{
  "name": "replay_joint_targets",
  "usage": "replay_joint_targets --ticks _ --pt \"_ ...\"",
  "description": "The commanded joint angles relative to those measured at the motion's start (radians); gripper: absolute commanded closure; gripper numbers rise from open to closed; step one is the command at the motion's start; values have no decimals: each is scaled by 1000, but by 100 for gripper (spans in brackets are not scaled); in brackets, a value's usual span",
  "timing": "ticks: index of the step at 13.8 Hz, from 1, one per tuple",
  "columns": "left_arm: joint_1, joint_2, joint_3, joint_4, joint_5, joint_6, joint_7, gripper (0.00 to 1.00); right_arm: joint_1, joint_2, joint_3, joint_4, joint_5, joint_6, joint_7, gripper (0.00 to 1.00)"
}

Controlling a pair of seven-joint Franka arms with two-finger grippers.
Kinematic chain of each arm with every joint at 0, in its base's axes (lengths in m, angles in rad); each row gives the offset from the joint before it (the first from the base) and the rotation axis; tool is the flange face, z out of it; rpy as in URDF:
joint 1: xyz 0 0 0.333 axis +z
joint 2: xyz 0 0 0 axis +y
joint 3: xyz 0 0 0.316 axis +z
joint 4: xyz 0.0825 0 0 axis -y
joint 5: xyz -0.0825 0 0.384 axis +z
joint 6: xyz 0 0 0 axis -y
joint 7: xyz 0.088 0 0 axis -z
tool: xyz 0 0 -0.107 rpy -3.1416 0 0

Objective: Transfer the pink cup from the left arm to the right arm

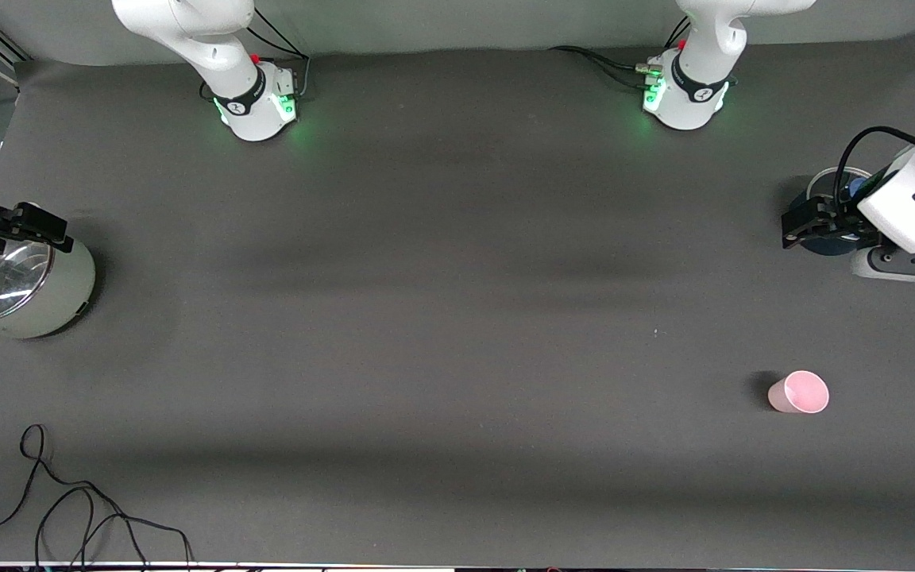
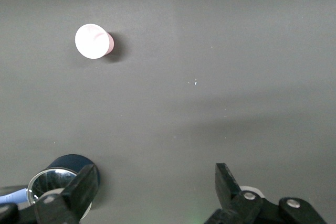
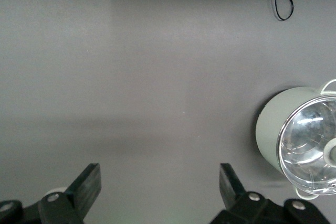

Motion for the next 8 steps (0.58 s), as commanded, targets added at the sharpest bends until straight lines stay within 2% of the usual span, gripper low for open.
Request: replay_joint_targets --ticks 1,8 --pt "-11 -11 1 14 1 -11 -16 0 2 -3 -6 -1 8 -8 -4 0" --pt "-11 -10 1 15 1 -11 -16 0 2 8 -4 16 10 -9 -4 0"
